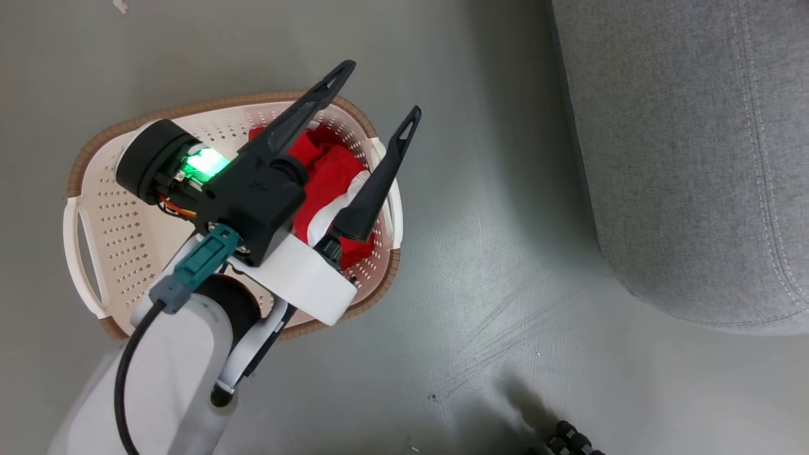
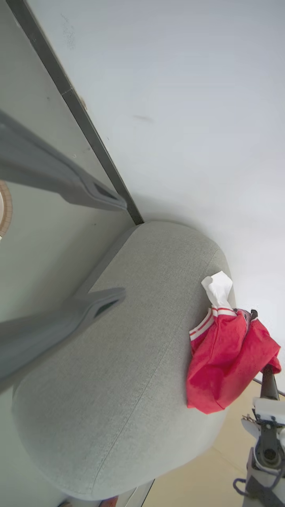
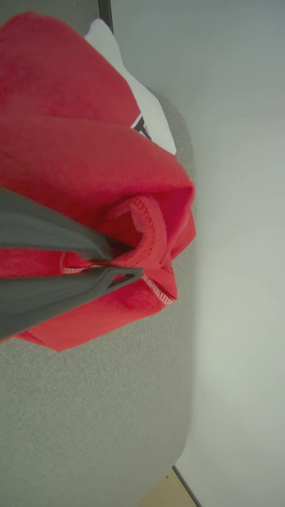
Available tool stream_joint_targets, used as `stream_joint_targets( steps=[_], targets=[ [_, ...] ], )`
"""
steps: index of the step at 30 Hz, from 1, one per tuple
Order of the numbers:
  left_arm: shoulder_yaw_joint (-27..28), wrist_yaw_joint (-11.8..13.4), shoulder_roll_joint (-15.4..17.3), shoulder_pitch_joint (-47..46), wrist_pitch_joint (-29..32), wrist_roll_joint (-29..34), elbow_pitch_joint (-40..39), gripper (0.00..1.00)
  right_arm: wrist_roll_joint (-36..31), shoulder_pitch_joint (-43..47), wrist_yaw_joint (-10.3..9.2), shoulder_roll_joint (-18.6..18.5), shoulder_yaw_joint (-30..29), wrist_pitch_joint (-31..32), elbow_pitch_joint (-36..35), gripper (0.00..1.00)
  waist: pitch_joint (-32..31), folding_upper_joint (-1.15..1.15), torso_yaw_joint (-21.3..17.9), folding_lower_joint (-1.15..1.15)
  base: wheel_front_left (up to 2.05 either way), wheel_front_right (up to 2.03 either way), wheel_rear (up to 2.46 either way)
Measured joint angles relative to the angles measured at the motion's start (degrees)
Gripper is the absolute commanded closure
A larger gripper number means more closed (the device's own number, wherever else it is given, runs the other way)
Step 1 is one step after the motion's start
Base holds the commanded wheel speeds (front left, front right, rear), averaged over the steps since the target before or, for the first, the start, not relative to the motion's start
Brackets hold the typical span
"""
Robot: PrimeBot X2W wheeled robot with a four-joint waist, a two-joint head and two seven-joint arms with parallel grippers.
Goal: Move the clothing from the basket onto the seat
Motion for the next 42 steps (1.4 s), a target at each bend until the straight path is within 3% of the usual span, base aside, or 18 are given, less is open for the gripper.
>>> stream_joint_targets(
  steps=[13, 24, 42],
  targets=[
    [2.4, 0.1, 0.4, -0.5, -2.5, 0.0, 1.8, 0.00, -3.6, 2.7, 0.00, 0.9, -0.6, -3.6, -1.3, 0.00, -2.0, 0.00, -0.5, 0.00, 0.00, 0.00, 0.00],
    [6.2, 1.7, 0.5, 1.0, -5.8, -0.3, 3.2, 0.00, -4.0, 6.9, 0.00, 7.3, 0.3, -7.6, -5.2, 0.00, -5.3, 0.00, -0.4, 0.00, 0.00, 0.00, 0.00],
    [12.7, 5.4, 0.2, 7.7, -12.0, -2.4, 5.9, 0.00, -4.4, 12.0, 0.00, 14.5, 10.4, -11.8, -8.3, 0.00, -12.4, 0.00, 2.0, 0.00, 0.00, 0.00, 0.00]
  ],
)
